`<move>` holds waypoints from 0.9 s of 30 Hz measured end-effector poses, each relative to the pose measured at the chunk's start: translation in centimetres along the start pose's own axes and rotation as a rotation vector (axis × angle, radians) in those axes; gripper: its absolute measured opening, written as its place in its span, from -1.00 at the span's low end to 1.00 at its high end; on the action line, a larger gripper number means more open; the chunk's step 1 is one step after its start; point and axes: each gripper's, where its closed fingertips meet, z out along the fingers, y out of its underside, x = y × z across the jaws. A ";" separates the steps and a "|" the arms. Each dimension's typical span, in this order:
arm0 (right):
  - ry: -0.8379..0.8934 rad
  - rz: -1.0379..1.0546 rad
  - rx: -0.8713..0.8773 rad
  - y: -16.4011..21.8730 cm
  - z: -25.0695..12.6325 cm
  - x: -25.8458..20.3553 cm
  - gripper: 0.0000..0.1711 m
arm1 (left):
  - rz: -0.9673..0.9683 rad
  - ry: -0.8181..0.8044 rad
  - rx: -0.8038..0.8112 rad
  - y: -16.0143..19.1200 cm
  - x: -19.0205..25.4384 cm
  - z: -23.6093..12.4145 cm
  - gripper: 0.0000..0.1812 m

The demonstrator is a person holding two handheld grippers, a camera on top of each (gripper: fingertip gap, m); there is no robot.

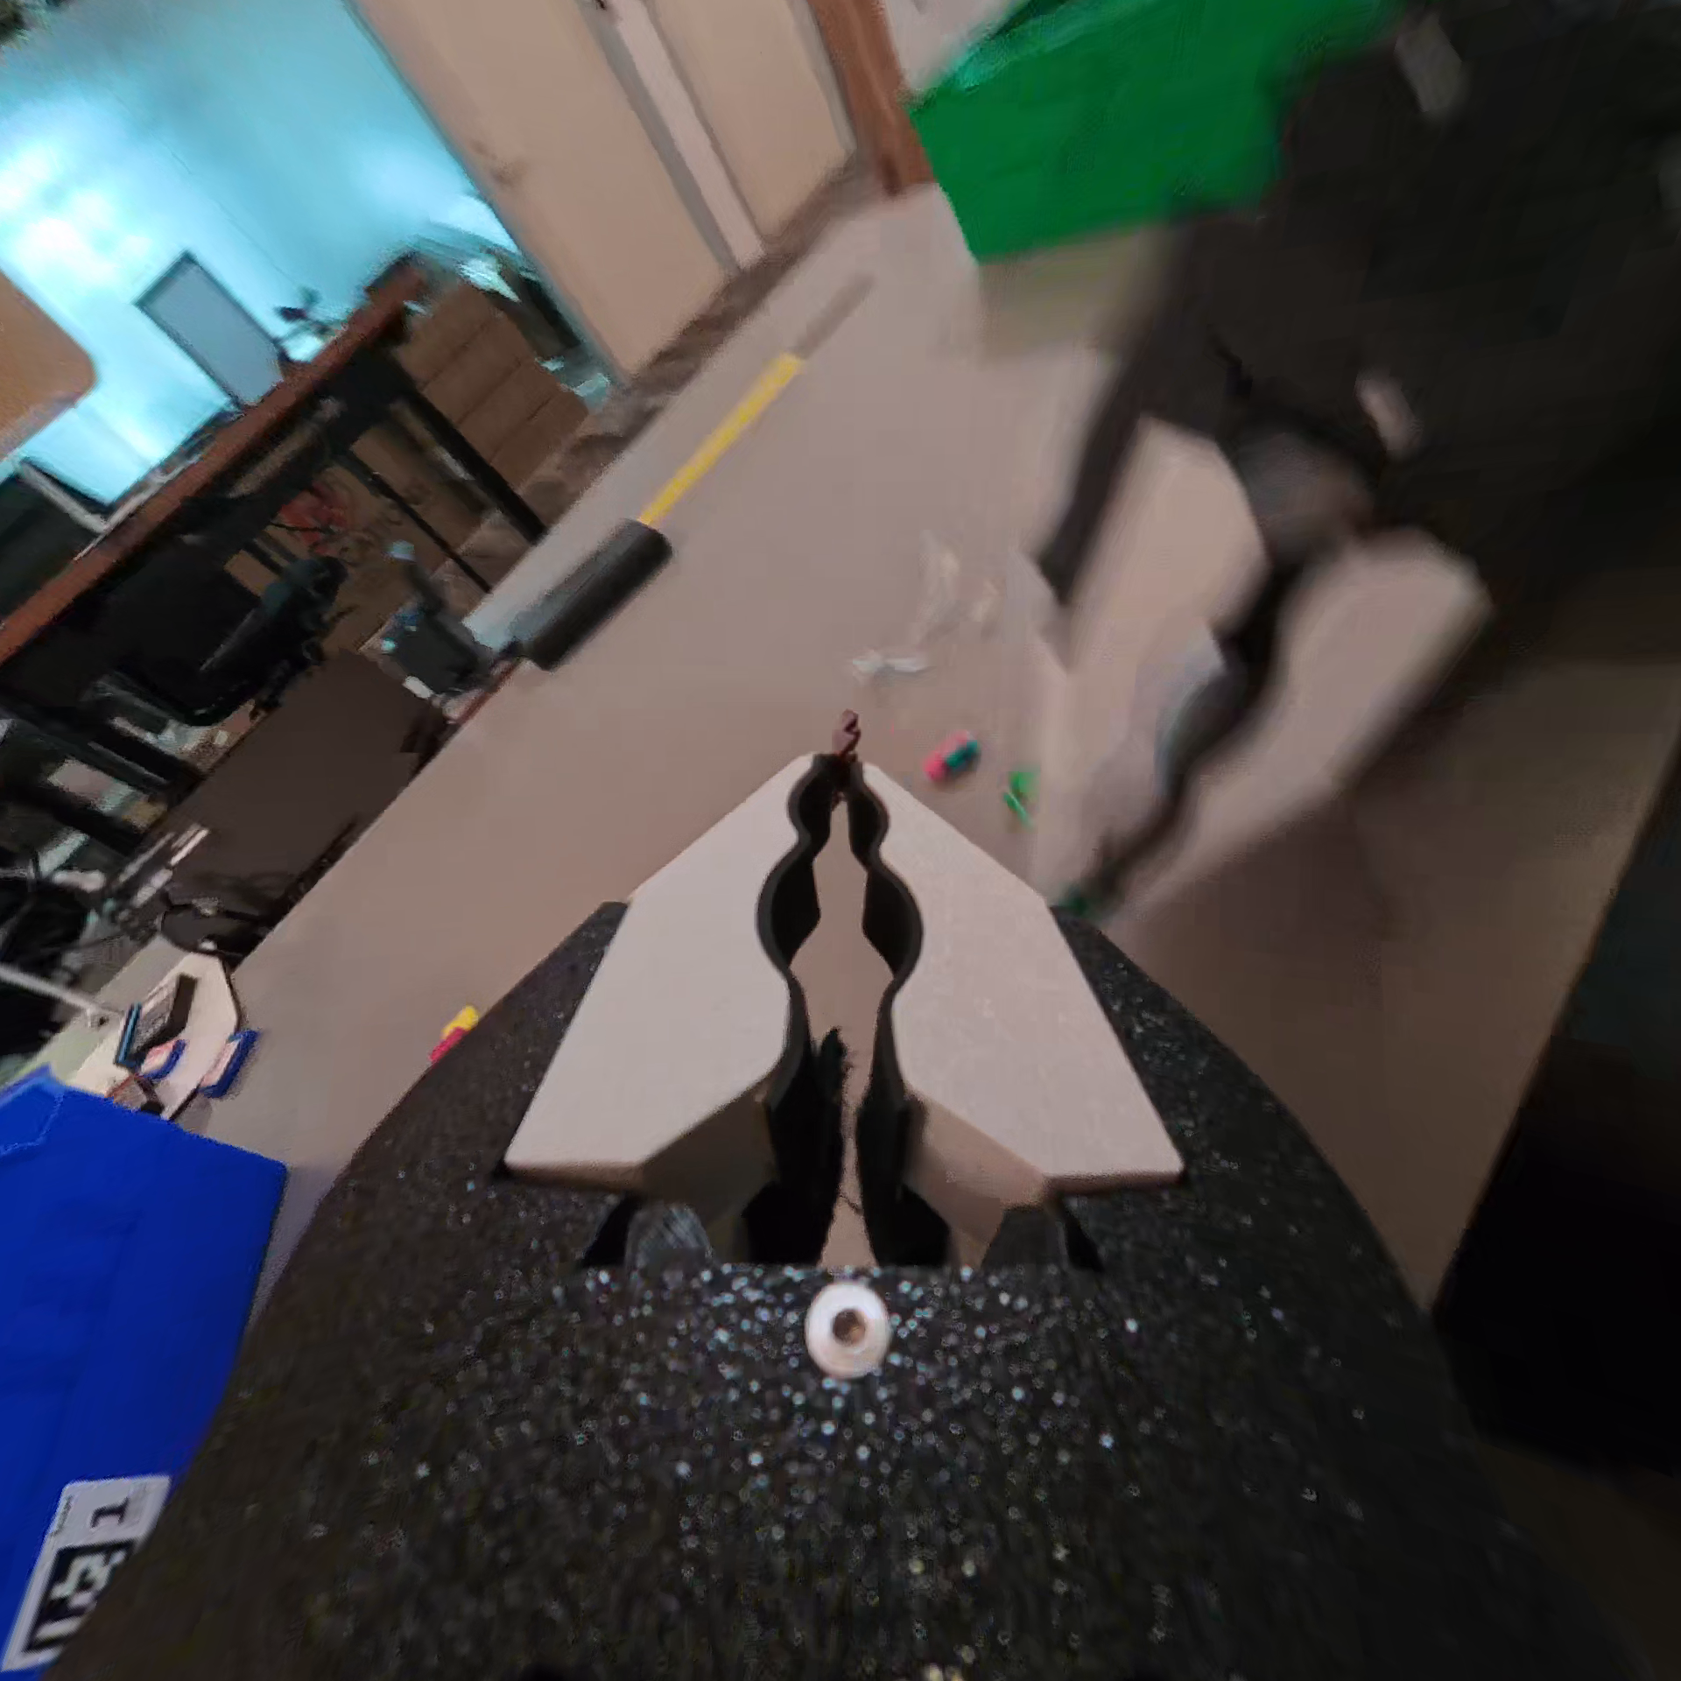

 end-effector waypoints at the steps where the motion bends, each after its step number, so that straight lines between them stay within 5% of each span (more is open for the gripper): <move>1: 0.031 -0.115 -0.065 0.4 0.6 -0.5 -0.97 | -0.047 -0.016 0.043 -1.1 -1.2 -0.4 -0.99; 6: 0.141 0.020 -0.005 0.9 -0.4 2.7 -0.96 | -0.194 -0.140 0.053 0.3 -6.2 -2.8 -0.99; 10: 0.222 0.117 0.044 1.8 -1.0 4.8 -0.96 | -0.273 -0.387 -0.059 3.5 -15.7 -7.5 -0.98; 14: 0.231 0.199 0.094 1.9 -1.1 5.4 -0.96 | -0.361 -0.664 -0.303 9.9 -27.5 -13.3 -0.98; 16: 0.240 0.201 0.108 1.7 -1.3 5.6 -0.96 | -0.495 -0.677 -0.437 14.0 -30.6 -14.8 -0.97; 17: 0.246 0.193 0.108 1.7 -1.3 5.6 -0.96 | -0.606 -0.660 -0.494 15.9 -31.3 -15.1 -0.86; 20: 0.260 0.179 0.108 1.6 -1.4 5.7 -0.96 | -0.791 -0.698 -0.586 19.4 -32.6 -16.1 -0.10; 27: 0.319 0.202 0.169 1.1 -2.6 6.9 -0.96 | -0.714 -0.646 -0.809 20.5 -30.2 -16.5 0.19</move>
